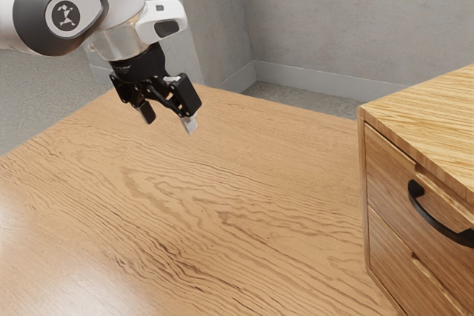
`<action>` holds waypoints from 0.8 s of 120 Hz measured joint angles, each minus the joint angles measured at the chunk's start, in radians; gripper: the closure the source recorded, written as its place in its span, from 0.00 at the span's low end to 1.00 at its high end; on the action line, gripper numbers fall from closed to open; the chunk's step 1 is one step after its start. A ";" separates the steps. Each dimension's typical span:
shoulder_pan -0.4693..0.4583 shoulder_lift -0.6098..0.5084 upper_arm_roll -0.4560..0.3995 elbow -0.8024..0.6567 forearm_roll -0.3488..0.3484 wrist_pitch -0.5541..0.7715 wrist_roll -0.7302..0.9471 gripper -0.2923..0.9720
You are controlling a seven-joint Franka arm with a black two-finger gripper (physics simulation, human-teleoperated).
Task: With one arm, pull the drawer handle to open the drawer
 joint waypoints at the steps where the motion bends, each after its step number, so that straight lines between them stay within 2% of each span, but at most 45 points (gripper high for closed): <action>1: 0.000 0.000 0.000 0.000 0.000 0.000 0.000 0.23; 21: 0.010 0.004 0.035 0.005 -0.033 -0.001 0.000 0.23; 26: 0.013 0.005 0.029 0.071 -0.032 -0.013 0.004 0.23; 32: 0.029 -0.004 -0.023 0.233 -0.002 -0.037 0.032 0.23; 36: 0.032 -0.036 -0.086 0.297 0.047 -0.050 0.068 0.23; 44: -0.003 -0.075 -0.201 0.353 0.147 -0.068 0.184 0.23; 50: -0.011 -0.082 -0.239 0.364 0.163 -0.067 0.292 0.23; 54: -0.013 -0.077 -0.238 0.362 0.127 -0.062 0.376 0.23; 62: 0.001 -0.071 -0.180 0.358 0.023 -0.054 0.533 0.23; 70: 0.007 -0.065 -0.162 0.354 -0.042 -0.048 0.665 0.23; 82: 0.003 -0.009 -0.173 0.353 -0.088 -0.041 0.823 0.23; 96: 0.005 0.017 -0.234 0.310 -0.095 0.008 0.975 0.23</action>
